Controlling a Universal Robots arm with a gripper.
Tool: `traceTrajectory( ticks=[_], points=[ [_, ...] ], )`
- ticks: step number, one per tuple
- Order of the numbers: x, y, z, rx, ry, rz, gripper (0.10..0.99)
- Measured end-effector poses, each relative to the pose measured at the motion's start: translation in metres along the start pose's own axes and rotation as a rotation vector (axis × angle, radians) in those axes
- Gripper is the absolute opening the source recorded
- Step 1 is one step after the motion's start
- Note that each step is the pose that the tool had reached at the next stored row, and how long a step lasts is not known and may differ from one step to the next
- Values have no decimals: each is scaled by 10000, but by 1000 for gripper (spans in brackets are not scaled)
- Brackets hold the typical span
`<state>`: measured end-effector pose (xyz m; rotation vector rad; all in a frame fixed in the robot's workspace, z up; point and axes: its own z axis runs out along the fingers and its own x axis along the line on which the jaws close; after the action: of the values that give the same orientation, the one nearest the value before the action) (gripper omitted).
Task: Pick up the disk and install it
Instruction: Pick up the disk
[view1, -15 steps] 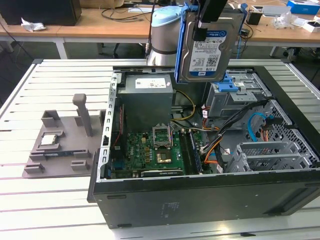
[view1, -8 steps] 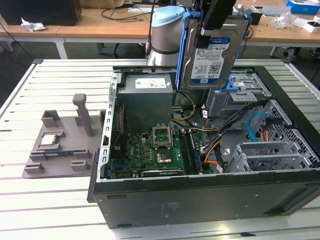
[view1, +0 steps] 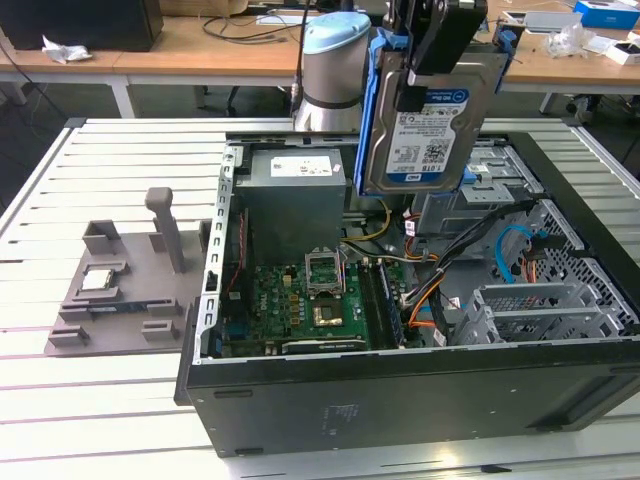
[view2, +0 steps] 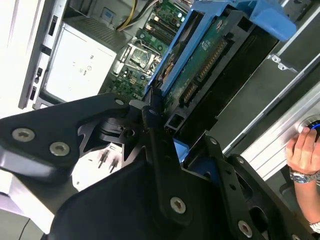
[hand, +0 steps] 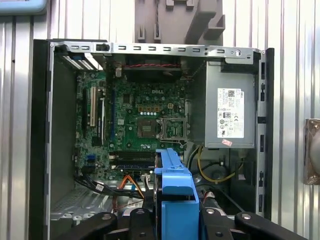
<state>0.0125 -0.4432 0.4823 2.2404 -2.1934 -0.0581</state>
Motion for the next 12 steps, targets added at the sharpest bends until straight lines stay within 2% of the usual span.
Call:
traceTrajectory(
  ticks=[5, 12],
  points=[
    [125, 2, 2, 0, 1, 0, 369],
    [257, 5, 6, 0, 0, 0, 369]
  ],
)
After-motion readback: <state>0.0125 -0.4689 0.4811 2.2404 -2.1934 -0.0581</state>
